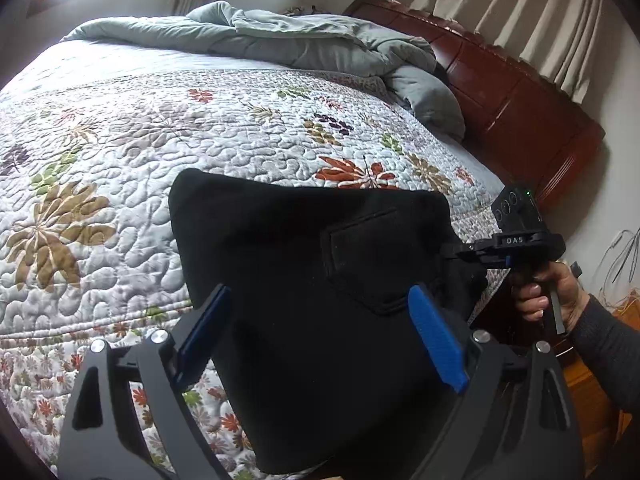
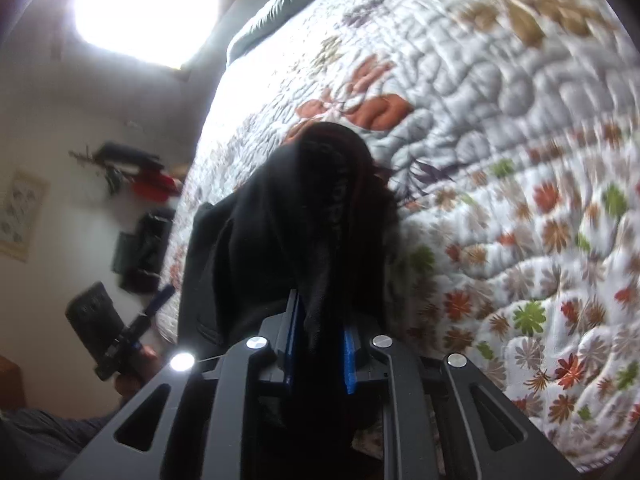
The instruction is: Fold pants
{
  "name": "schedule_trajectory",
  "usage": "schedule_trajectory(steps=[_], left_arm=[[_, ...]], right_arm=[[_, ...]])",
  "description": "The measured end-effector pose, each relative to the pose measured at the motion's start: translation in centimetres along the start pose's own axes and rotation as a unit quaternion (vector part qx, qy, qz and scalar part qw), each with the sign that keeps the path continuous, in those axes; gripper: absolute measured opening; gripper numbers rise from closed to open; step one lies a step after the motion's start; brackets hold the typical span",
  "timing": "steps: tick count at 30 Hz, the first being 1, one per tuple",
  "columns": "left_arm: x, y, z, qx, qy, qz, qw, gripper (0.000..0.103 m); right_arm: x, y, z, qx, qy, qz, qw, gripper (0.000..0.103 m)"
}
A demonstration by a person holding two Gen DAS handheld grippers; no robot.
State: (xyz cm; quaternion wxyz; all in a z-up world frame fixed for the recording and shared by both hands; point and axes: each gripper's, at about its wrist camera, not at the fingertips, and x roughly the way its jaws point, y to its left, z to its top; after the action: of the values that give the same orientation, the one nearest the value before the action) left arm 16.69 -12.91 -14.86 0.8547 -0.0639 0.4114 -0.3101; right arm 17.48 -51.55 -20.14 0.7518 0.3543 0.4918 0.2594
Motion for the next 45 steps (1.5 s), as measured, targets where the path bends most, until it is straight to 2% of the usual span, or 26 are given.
schedule_trajectory(steps=[4, 8, 13, 18, 22, 25, 29, 33, 36, 37, 38, 39, 42, 45], left_arm=[[0.8, -0.2, -0.5, 0.011, 0.012, 0.010, 0.9998, 0.088], [0.8, -0.6, -0.3, 0.025, 0.024, 0.027, 0.9990, 0.088], [0.5, -1.1, 0.4, 0.042, 0.028, 0.065, 0.9966, 0.089], [0.5, -1.1, 1.4, 0.044, 0.028, 0.084, 0.9951, 0.090], [0.8, -0.9, 2.7, 0.049, 0.025, 0.096, 0.9939, 0.090], [1.4, -0.6, 3.6, 0.049, 0.026, 0.099, 0.9935, 0.090], [2.8, 0.4, 5.1, 0.036, 0.036, 0.082, 0.9953, 0.090], [4.5, 2.4, 6.1, -0.009, 0.058, 0.061, 0.9965, 0.090], [5.2, 3.5, 6.2, -0.030, 0.074, 0.063, 0.9948, 0.090], [4.9, 3.7, 6.3, -0.034, 0.073, 0.063, 0.9947, 0.090], [4.5, 3.8, 6.3, -0.038, 0.069, 0.063, 0.9949, 0.090], [3.7, 3.9, 6.3, -0.042, 0.060, 0.062, 0.9954, 0.090], [0.7, 3.4, 5.8, -0.043, 0.032, 0.044, 0.9976, 0.090], [-1.1, 2.1, 4.4, -0.036, 0.020, -0.004, 0.9992, 0.090]], right_arm=[[-0.2, -0.2, 0.0, 0.018, -0.001, 0.026, 1.000, 0.024], [-2.1, 1.9, 1.1, -0.011, -0.013, -0.023, 1.000, 0.034], [-4.4, 6.2, 3.9, -0.056, -0.060, -0.051, 0.995, 0.034], [-2.1, 9.7, 6.0, -0.111, -0.044, -0.048, 0.992, 0.034], [0.7, 9.3, 6.8, -0.102, -0.022, -0.049, 0.993, 0.034], [1.6, 6.5, 7.3, -0.076, -0.011, -0.047, 0.996, 0.023], [2.2, 3.4, 7.3, -0.052, 0.000, -0.047, 0.998, 0.000], [2.4, 1.2, 7.0, -0.020, -0.003, -0.008, 1.000, 0.000], [1.2, 2.8, 6.7, -0.034, -0.017, -0.011, 0.999, 0.000], [0.3, 3.8, 6.3, -0.042, -0.026, -0.013, 0.999, 0.007], [-0.4, 4.6, 5.9, -0.049, -0.032, -0.012, 0.998, 0.016], [-1.2, 5.7, 5.1, -0.062, -0.037, -0.013, 0.997, 0.018], [-3.0, 8.8, 1.9, -0.099, -0.037, -0.009, 0.994, 0.018], [-2.8, 9.0, -0.7, -0.099, -0.023, -0.014, 0.995, 0.018]])
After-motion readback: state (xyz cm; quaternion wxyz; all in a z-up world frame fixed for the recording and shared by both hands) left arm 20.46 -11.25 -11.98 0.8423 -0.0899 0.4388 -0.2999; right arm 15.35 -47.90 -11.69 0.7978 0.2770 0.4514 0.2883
